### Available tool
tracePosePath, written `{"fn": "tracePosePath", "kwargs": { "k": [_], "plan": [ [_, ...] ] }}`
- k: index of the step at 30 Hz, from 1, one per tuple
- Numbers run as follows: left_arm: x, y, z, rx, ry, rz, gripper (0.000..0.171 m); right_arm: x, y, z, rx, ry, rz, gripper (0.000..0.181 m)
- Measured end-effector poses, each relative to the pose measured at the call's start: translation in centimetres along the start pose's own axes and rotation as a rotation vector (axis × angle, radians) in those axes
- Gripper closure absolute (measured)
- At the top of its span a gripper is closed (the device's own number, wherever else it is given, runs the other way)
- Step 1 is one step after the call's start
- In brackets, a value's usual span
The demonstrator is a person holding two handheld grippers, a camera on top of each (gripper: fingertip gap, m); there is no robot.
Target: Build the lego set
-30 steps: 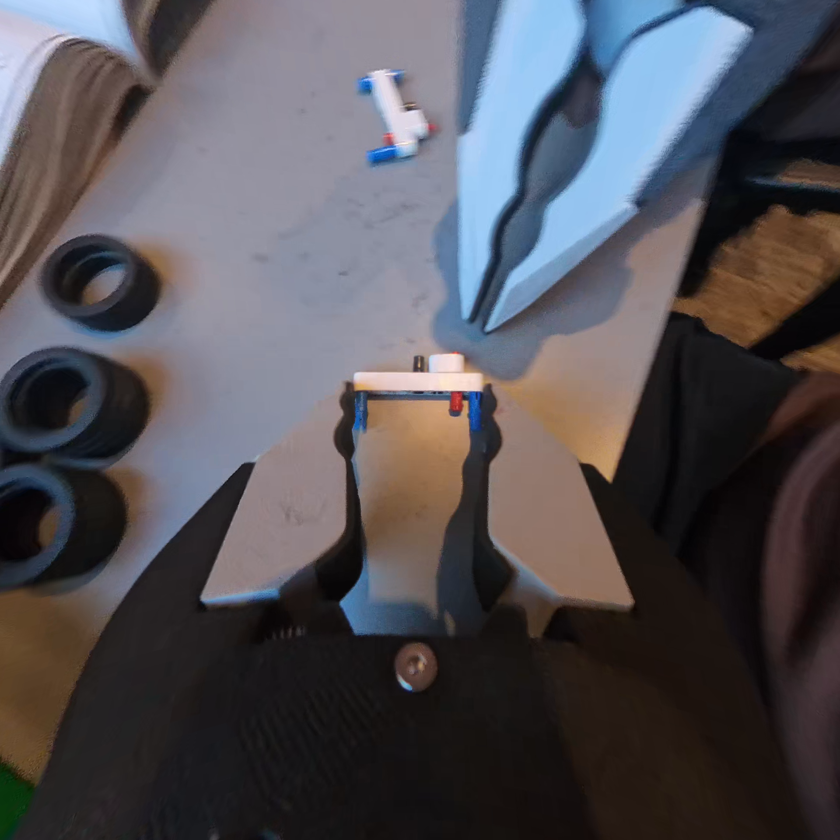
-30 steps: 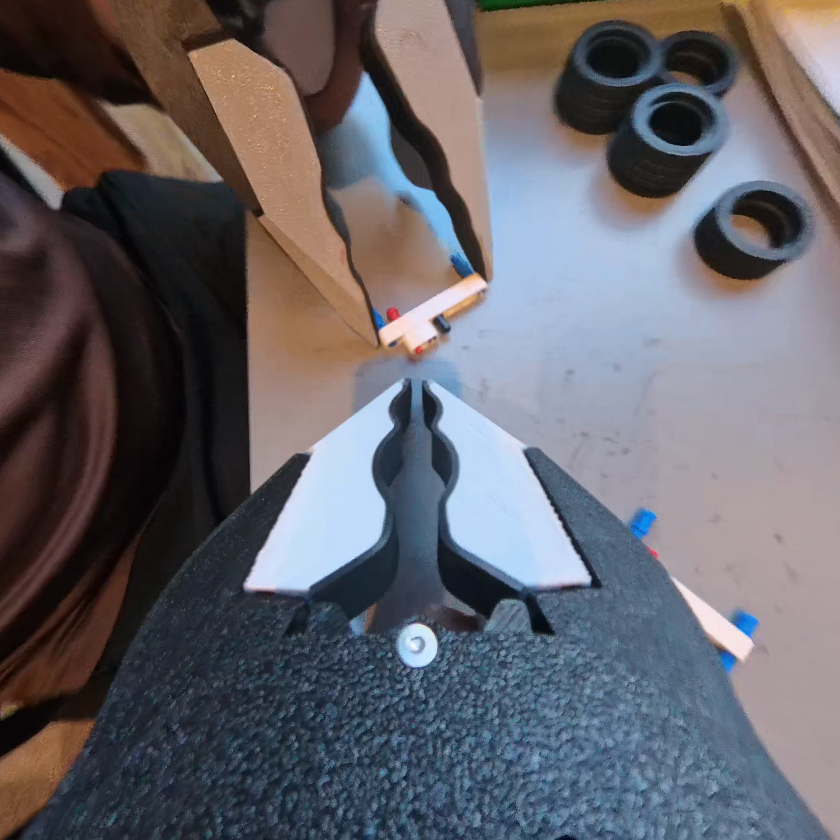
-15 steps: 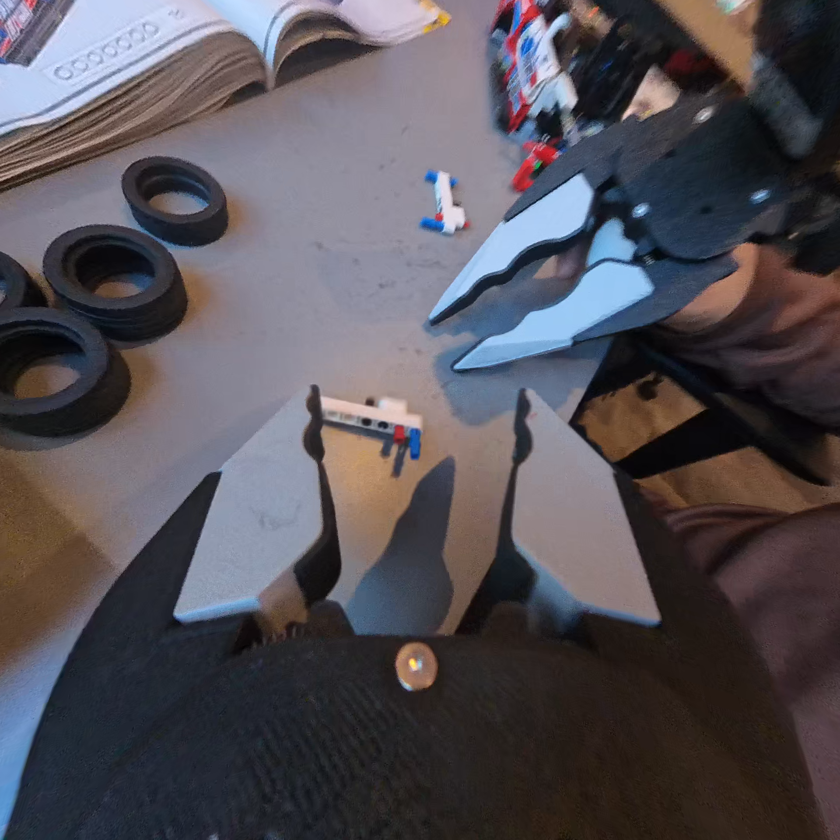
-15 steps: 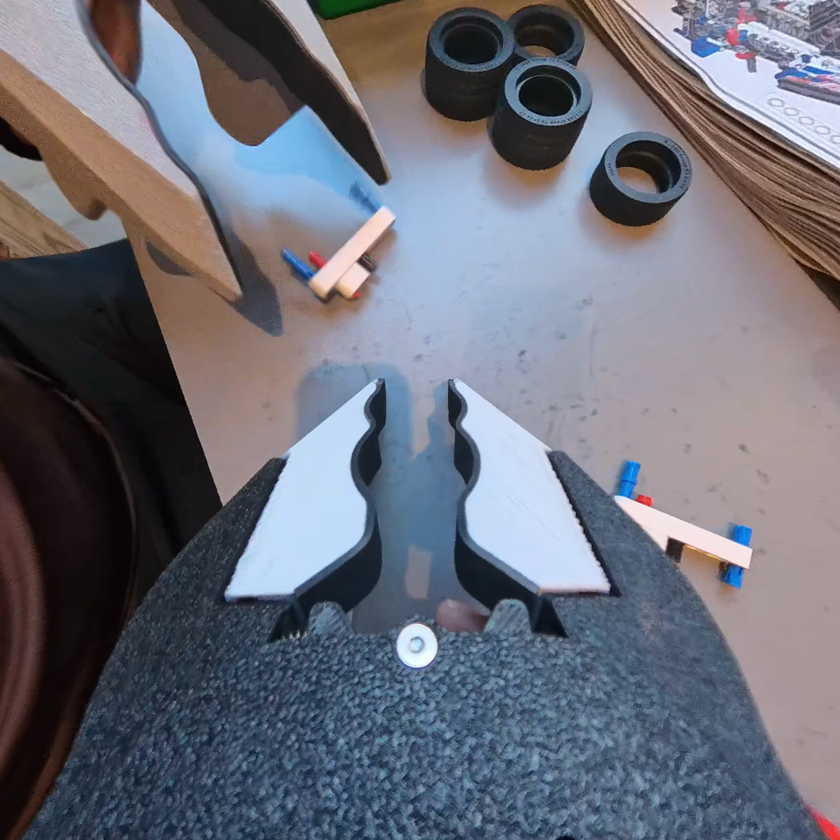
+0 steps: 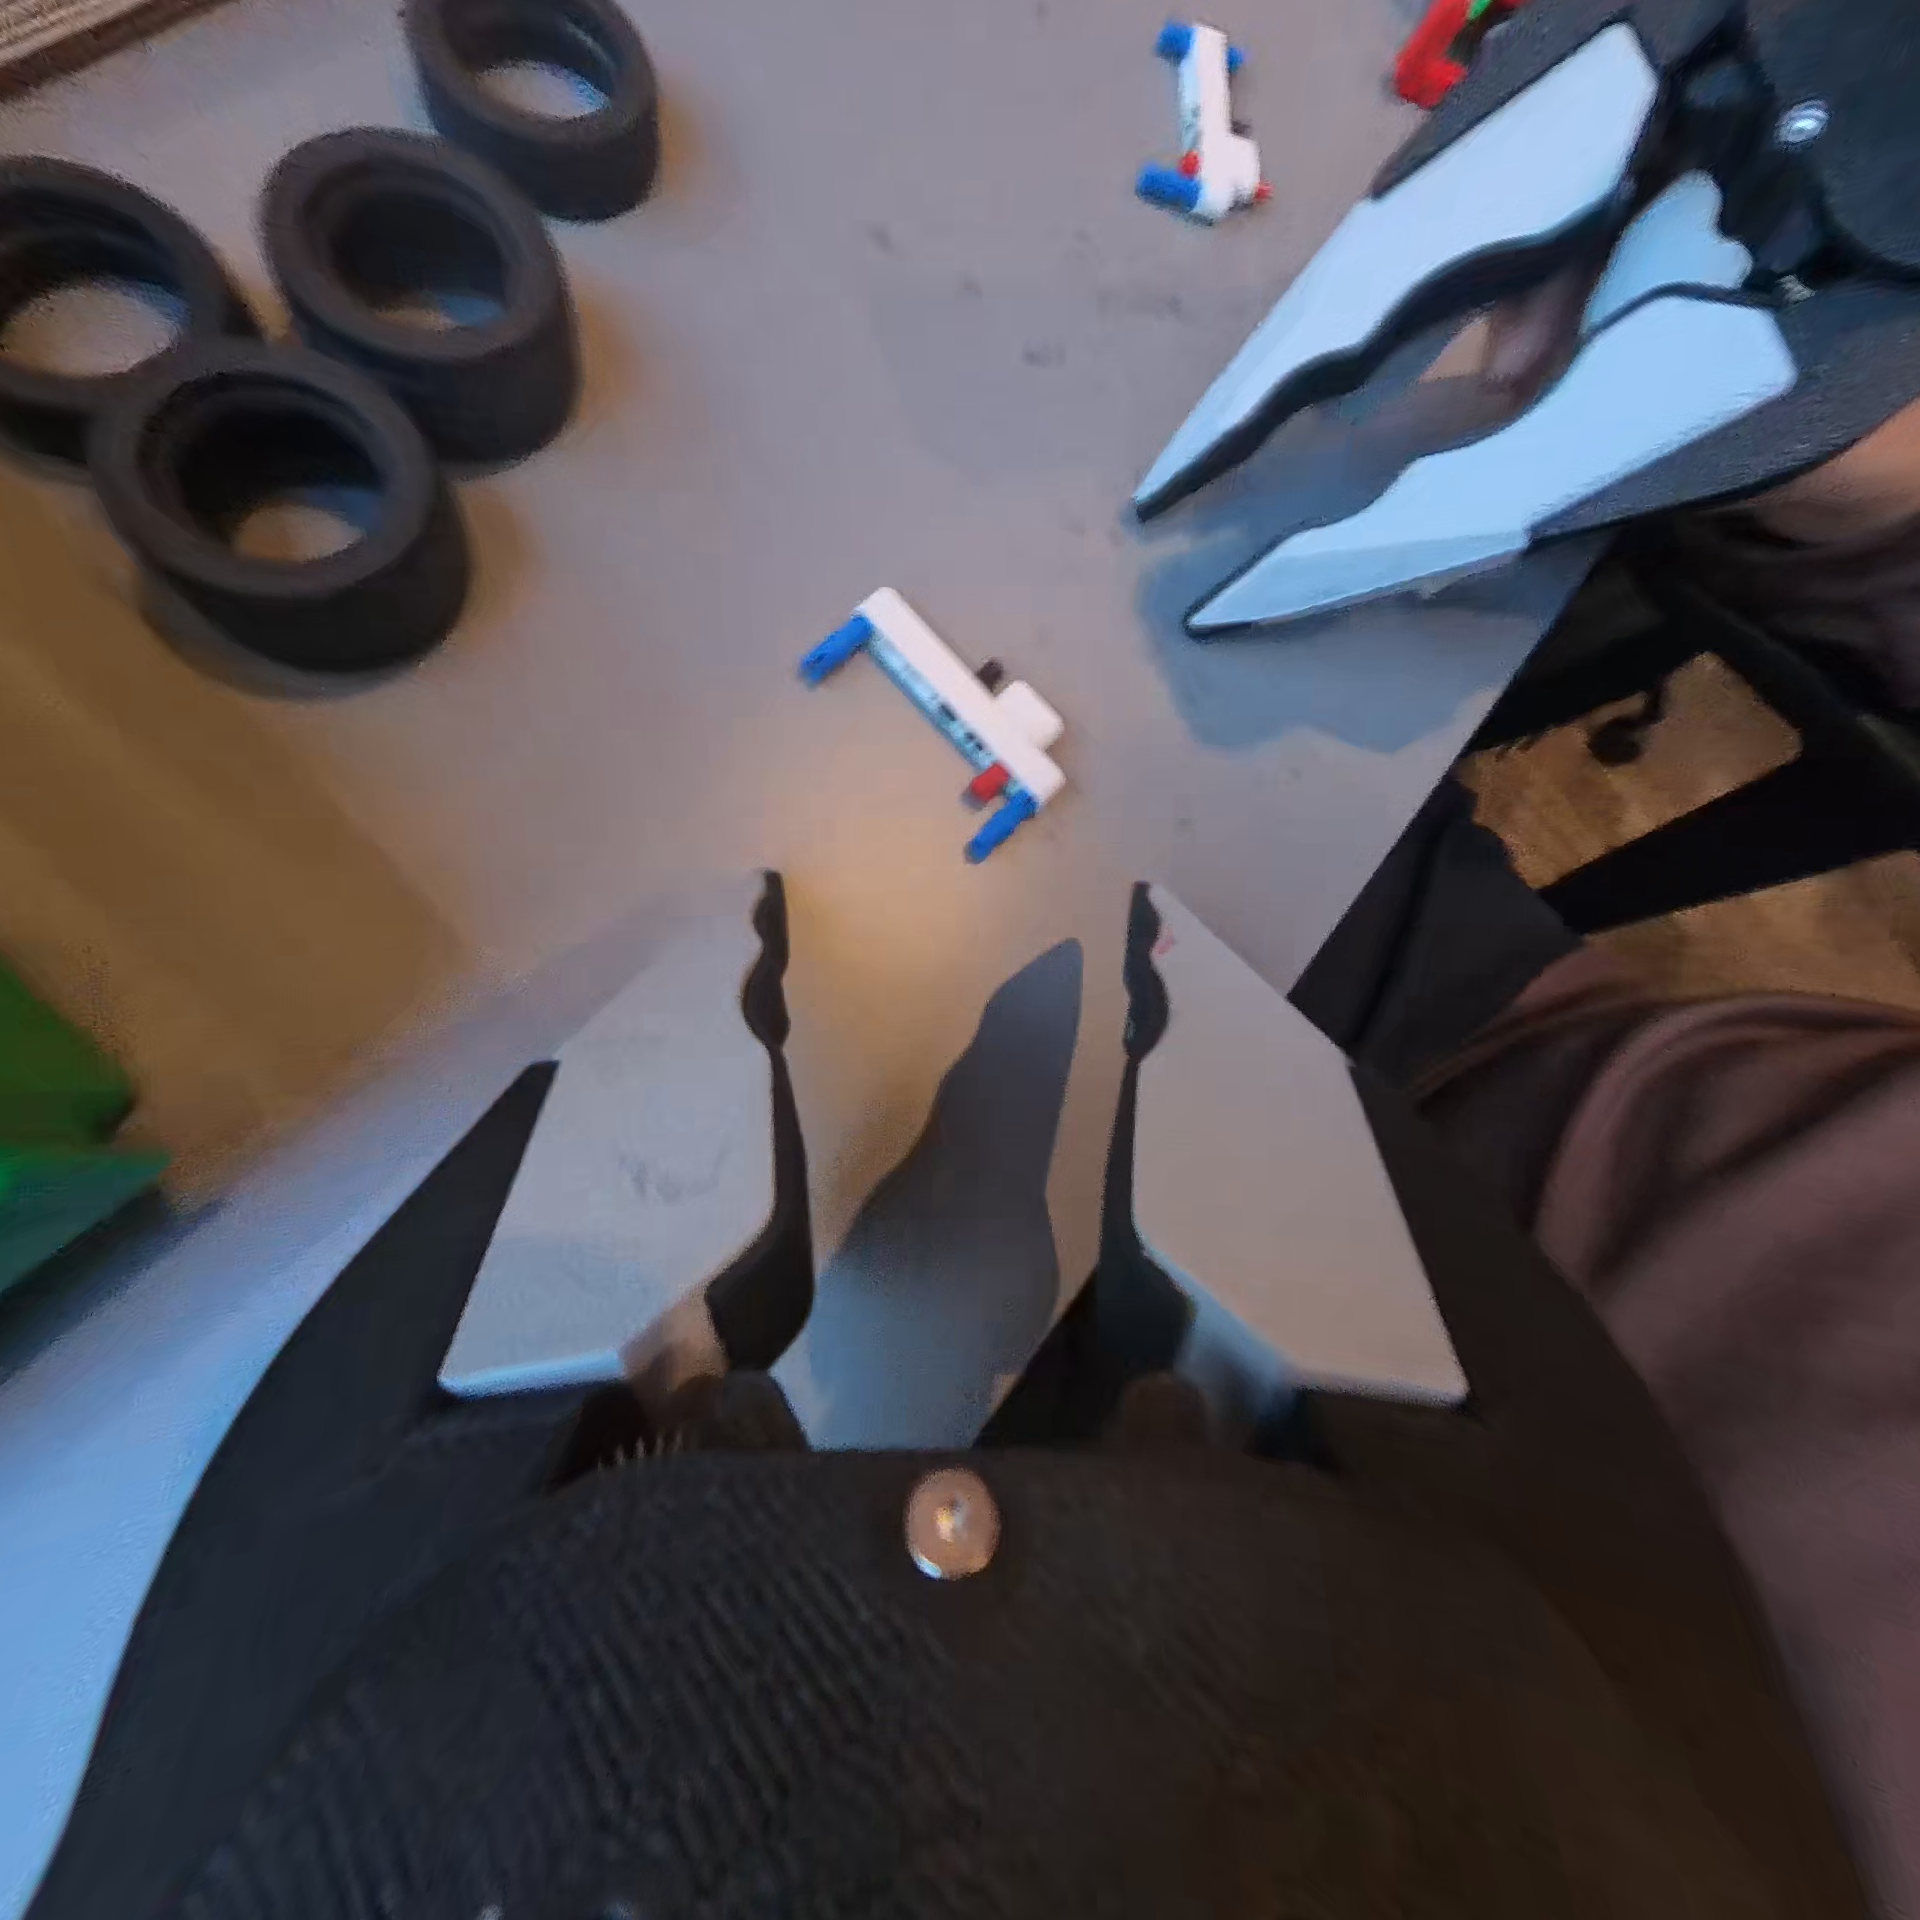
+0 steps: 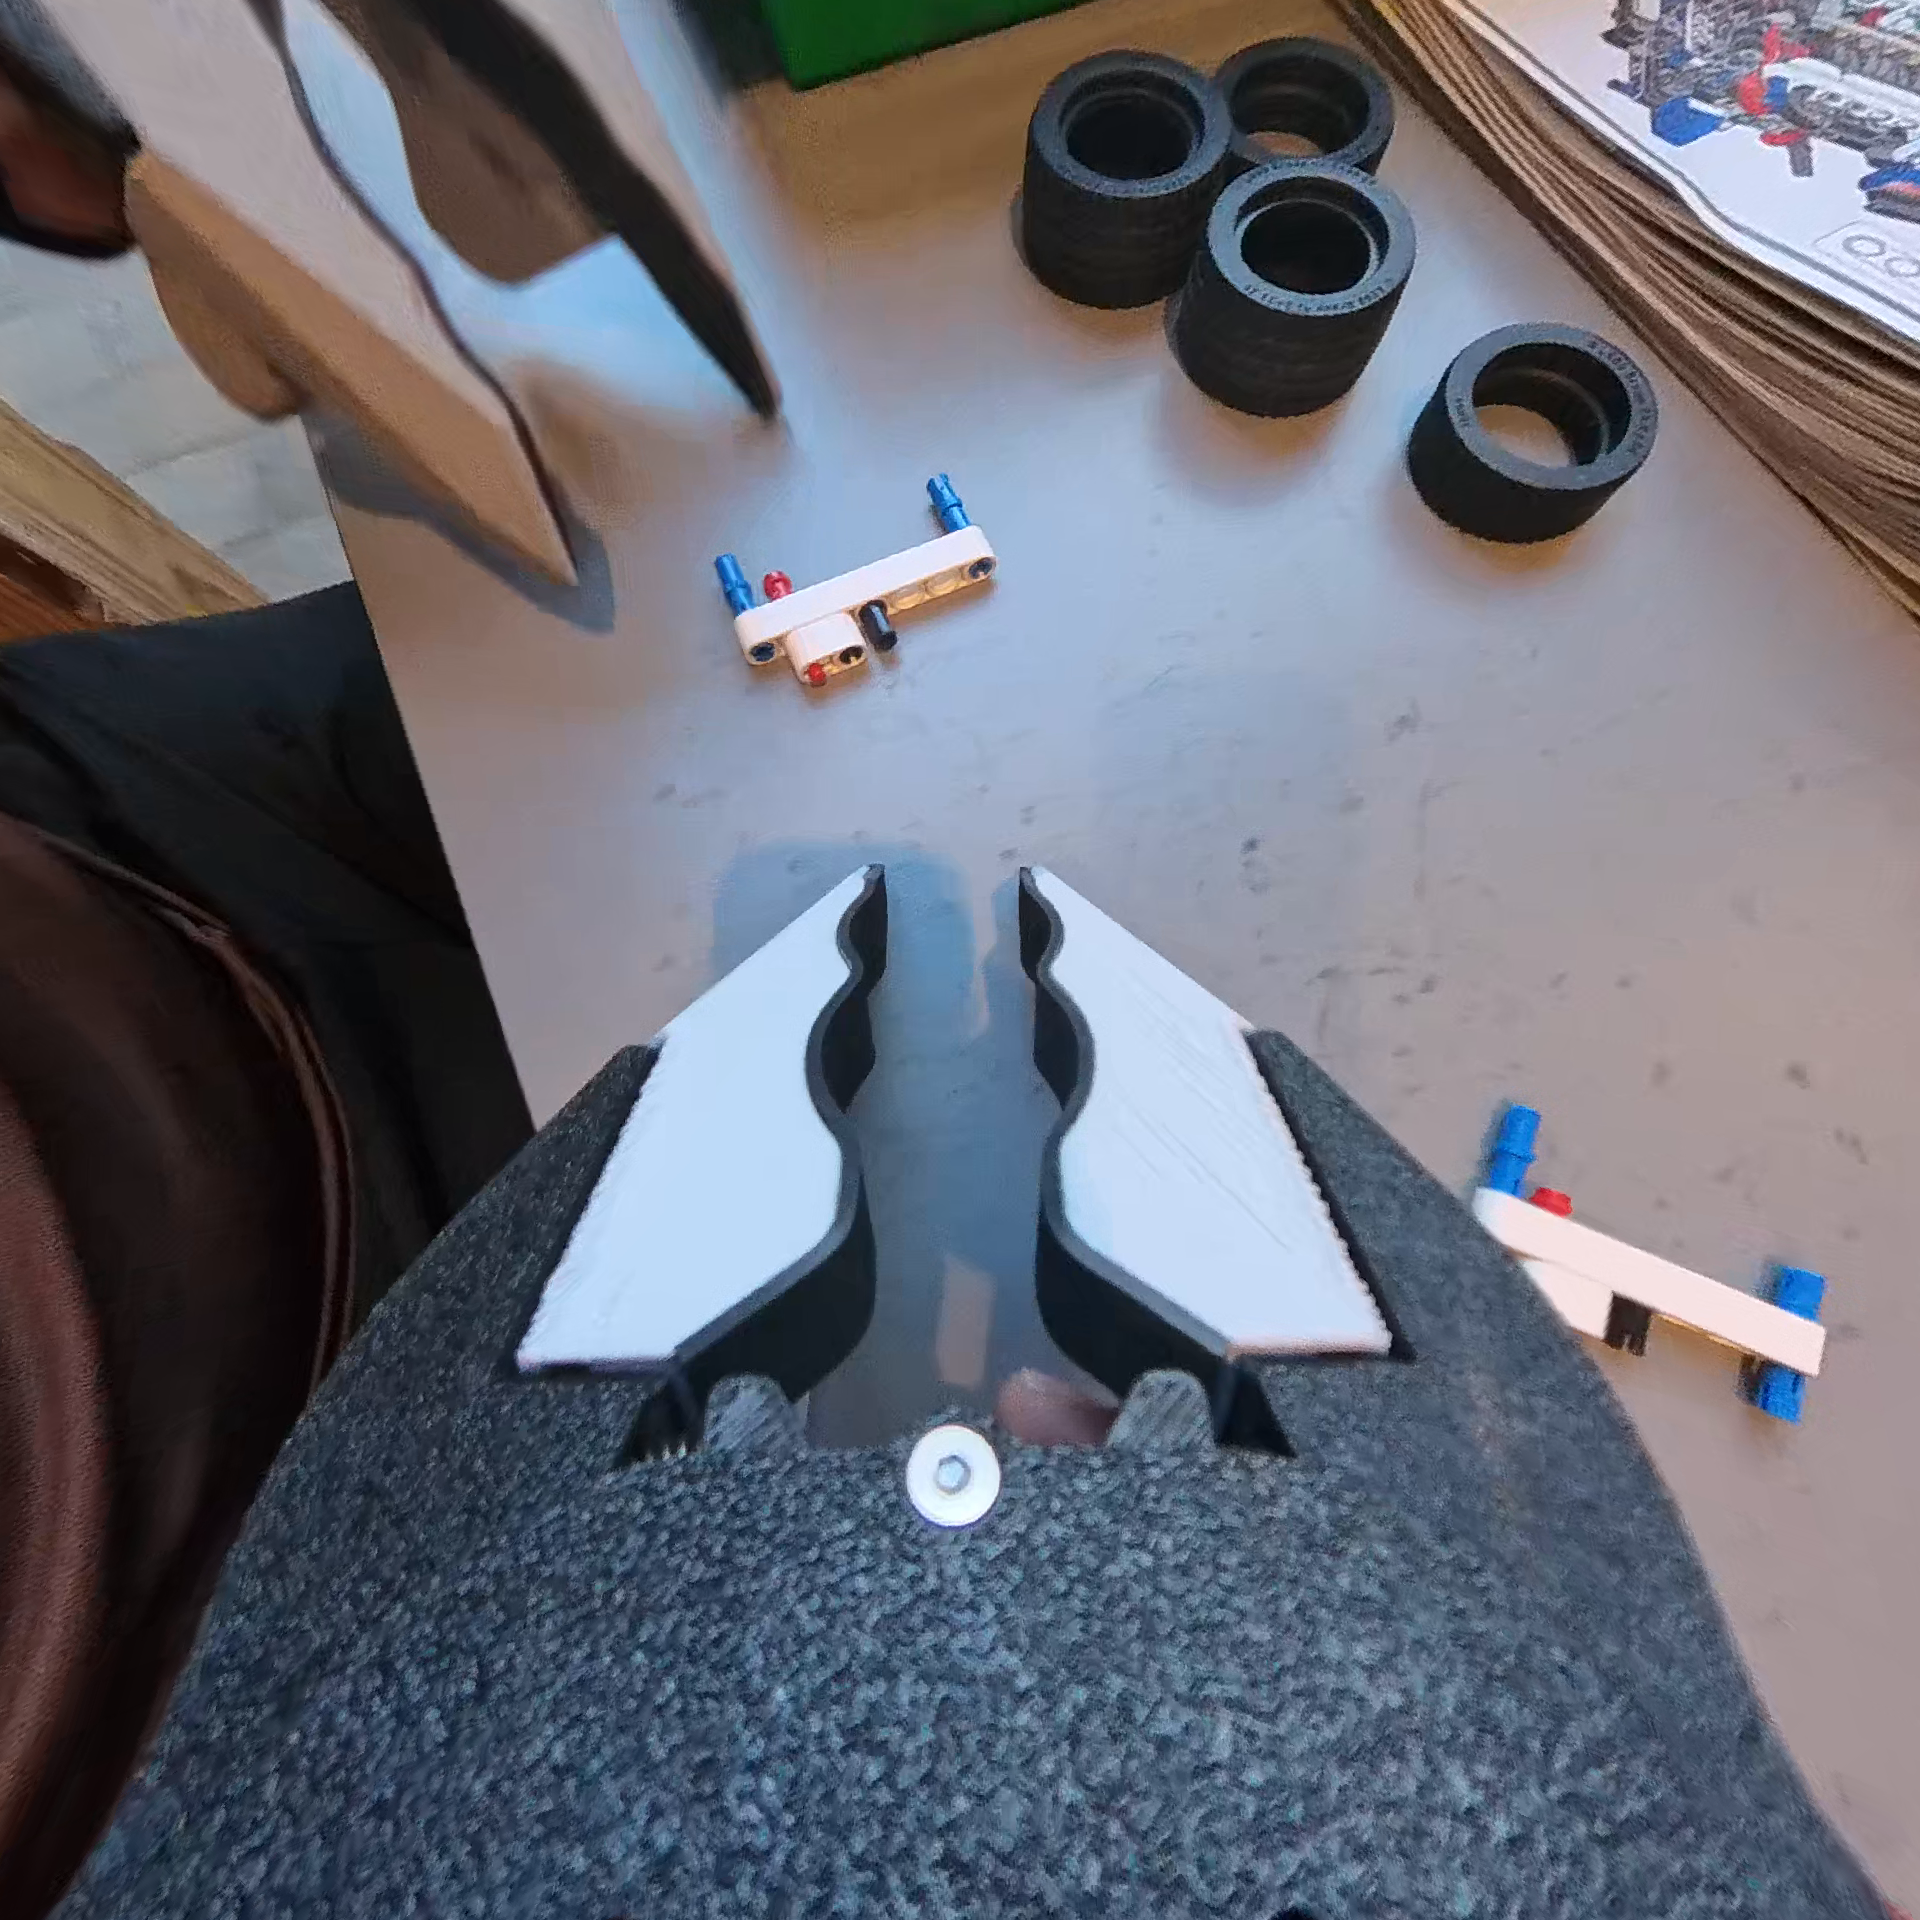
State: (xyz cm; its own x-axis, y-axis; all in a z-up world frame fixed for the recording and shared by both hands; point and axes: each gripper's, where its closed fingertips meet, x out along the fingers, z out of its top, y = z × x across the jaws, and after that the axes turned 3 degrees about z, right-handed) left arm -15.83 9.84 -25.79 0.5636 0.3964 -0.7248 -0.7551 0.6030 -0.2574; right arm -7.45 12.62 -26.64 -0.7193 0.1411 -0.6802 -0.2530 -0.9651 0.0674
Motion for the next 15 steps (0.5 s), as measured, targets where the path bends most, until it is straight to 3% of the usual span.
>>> {"fn": "tracePosePath", "kwargs": {
  "k": [4, 9, 15],
  "plan": [
    [1.5, -2.5, 0.6, 0.041, 0.008, -0.038, 0.115, -0.2, -0.4, 0.4, 0.017, -0.03, -0.006, 0.156],
    [3.4, -8.8, 1.2, 0.091, 0.031, -0.219, 0.118, -0.9, -1.9, 0.2, 0.055, -0.043, -0.054, 0.157],
    [1.9, -4.7, 2.4, 0.227, -0.016, 0.043, 0.125, -1.9, -1.2, 0.0, 0.042, -0.065, 0.03, 0.157]
  ]
}}
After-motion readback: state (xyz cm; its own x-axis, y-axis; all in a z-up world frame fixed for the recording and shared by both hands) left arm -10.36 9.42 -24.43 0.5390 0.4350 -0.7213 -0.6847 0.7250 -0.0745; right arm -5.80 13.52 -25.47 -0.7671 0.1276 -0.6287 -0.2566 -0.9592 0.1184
